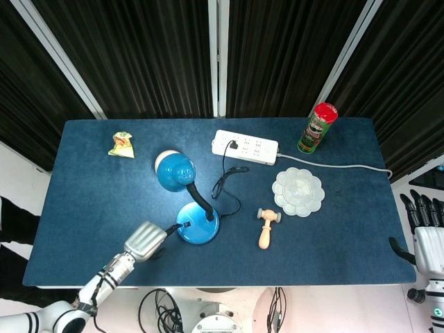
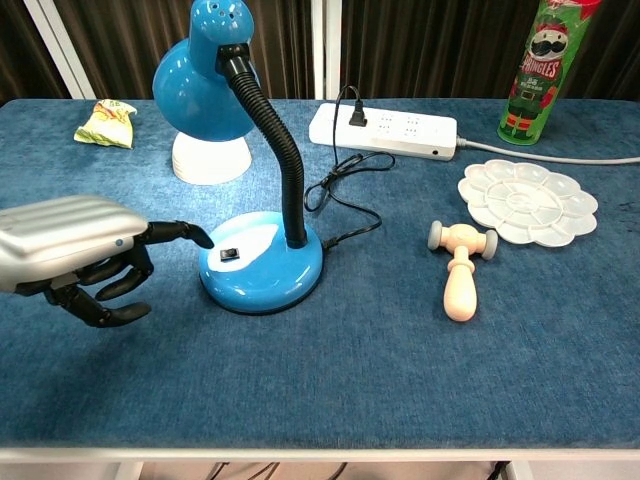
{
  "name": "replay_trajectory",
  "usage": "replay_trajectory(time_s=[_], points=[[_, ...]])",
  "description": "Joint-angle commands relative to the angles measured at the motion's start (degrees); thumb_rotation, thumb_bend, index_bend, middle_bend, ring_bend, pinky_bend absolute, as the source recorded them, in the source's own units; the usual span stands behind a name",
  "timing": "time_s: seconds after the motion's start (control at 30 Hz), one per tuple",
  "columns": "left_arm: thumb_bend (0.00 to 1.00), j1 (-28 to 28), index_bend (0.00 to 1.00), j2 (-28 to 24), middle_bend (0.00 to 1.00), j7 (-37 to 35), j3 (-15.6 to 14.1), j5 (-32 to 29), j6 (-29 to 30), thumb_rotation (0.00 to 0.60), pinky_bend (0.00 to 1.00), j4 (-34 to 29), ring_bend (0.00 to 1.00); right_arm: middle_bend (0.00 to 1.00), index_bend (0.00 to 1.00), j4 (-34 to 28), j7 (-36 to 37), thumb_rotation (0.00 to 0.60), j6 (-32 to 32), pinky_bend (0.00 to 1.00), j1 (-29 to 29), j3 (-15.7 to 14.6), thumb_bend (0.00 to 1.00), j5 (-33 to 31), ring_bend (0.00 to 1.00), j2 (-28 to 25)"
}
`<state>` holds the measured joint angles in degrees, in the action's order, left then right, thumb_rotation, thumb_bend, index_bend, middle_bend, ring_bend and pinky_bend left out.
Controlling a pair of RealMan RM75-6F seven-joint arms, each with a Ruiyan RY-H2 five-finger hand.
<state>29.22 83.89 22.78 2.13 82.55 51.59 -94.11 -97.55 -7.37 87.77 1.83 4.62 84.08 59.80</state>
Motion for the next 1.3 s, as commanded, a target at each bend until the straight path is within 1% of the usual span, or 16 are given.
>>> replay_trajectory(time_s=[0.03, 0.33, 1.3], points=[[0.38, 0.79, 0.14, 0.89, 0.78, 1.13, 0.29, -1.51, -0.48, 0.6, 0.83, 0.37, 0.79, 0.0, 0.0, 0.08, 0.18, 0.6, -0.02, 0.0, -0.05, 0.04, 0.18, -0.12, 0.0, -0.1], [0.38, 2.07, 0.13, 1.55, 0.79, 3.16, 0.09, -5.07, -0.78, 0.6, 0.83, 0.8, 0.79, 0.0, 0.0, 0.44, 0.59, 0.6, -0.4, 0.0, -0.02, 0.03, 0.18, -0.35, 0.0, 0.02], [0.38, 4.97, 0.13, 2.12, 0.79, 3.51, -1.74, -6.92, -0.01, 0.6, 0.83, 0.72, 0.79, 0.0, 0.0, 0.82, 0.91, 0.6, -1.08, 0.0, -0.05, 0.22, 0.18, -1.42, 0.0, 0.15]])
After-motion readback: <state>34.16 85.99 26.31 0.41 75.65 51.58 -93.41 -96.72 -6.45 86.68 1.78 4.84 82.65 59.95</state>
